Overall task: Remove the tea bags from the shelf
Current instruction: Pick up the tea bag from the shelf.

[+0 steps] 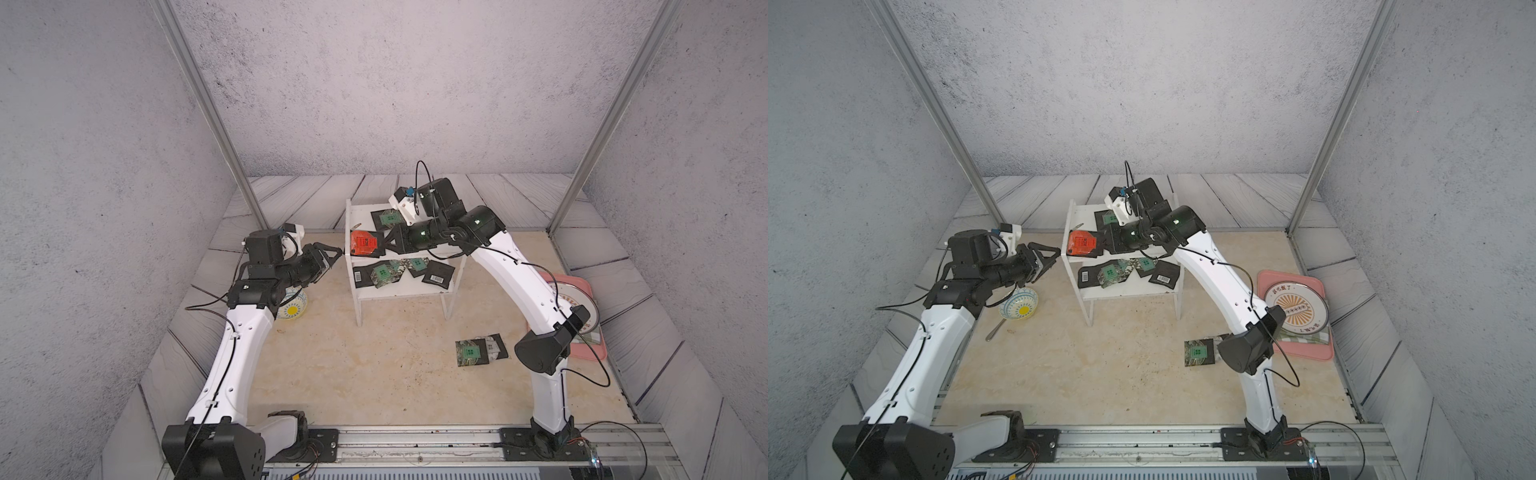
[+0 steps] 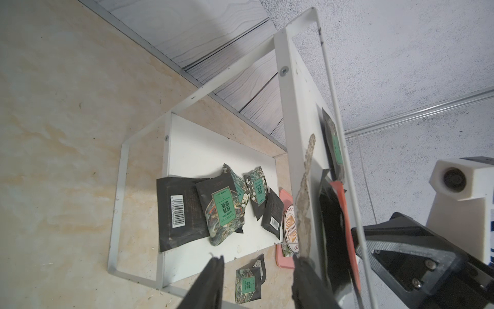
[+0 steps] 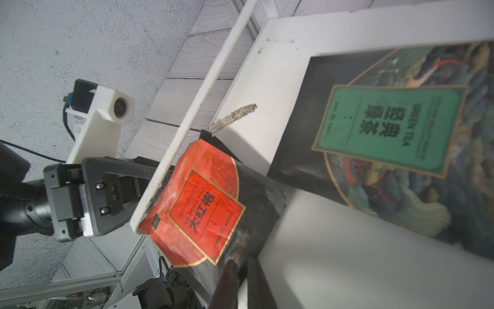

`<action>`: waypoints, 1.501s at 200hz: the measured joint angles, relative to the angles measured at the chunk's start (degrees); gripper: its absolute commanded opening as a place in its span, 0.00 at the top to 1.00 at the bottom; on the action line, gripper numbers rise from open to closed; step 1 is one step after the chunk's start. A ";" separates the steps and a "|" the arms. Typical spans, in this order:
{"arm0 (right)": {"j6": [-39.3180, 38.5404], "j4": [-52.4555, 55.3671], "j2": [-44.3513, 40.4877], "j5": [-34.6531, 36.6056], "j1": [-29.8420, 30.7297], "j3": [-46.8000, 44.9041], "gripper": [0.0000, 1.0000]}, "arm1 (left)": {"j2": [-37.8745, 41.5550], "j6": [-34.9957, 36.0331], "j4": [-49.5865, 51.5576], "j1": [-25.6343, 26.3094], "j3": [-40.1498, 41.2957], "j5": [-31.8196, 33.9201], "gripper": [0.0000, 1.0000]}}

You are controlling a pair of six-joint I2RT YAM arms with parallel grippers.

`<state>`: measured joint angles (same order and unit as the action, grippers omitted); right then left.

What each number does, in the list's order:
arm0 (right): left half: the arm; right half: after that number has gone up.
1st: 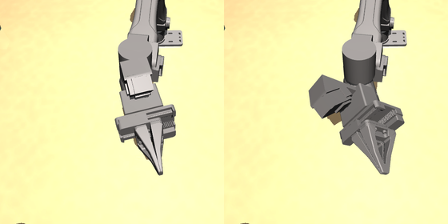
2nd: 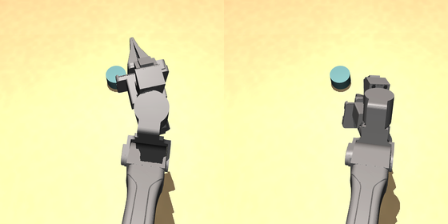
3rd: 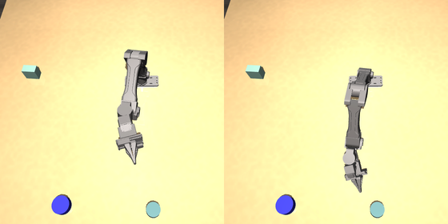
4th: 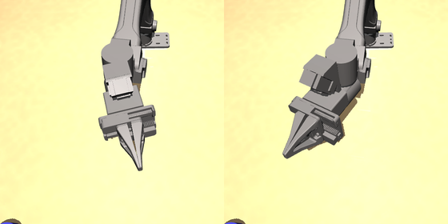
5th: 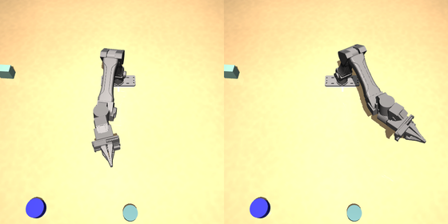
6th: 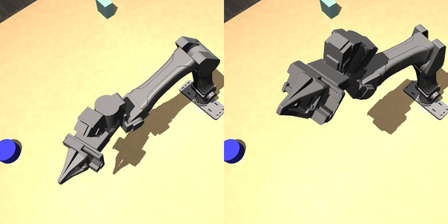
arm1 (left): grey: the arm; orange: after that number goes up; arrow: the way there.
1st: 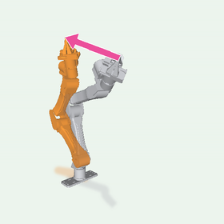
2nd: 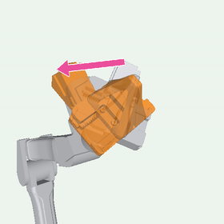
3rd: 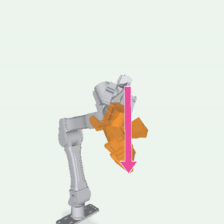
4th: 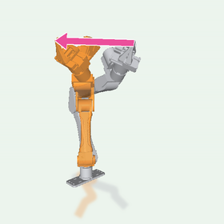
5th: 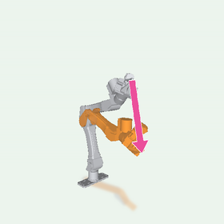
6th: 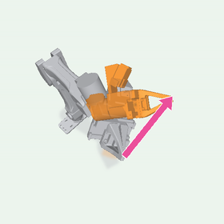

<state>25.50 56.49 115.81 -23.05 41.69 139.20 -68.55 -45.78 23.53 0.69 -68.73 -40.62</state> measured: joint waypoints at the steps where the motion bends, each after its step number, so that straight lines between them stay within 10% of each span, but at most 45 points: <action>1: 0.00 0.00 0.00 0.00 0.00 0.00 0.86 | 0.00 0.00 0.00 0.00 0.00 0.00 0.52; 184: 0.02 -0.96 0.66 -0.85 0.02 0.24 0.87 | 0.02 -4.52 -4.61 -1.38 -0.50 -5.33 0.47; 300: -0.02 -1.03 0.66 -0.26 0.04 0.24 0.87 | -0.11 -6.38 -7.61 0.94 1.49 -6.36 0.72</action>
<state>25.47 55.46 116.46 -23.31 41.74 139.44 -68.66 -52.16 15.92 1.63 -67.24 -46.98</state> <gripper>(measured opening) 0.133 0.330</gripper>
